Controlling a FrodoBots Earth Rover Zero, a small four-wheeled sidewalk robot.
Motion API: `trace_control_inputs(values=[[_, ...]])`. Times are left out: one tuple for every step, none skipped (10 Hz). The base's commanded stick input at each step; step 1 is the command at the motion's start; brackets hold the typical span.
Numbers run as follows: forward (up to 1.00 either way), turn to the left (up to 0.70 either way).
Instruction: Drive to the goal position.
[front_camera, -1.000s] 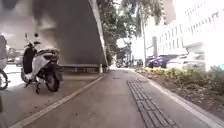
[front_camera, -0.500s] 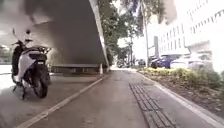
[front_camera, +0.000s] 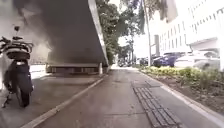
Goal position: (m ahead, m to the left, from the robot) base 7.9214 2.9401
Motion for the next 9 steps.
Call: trace_control_inputs(values=[[0.70, 0.00], [0.70, 0.00], [0.70, -0.01], [0.70, 0.00], [0.70, 0.00], [0.70, 0.00], [0.70, 0.00], [0.70, -0.01], [0.70, 0.00]])
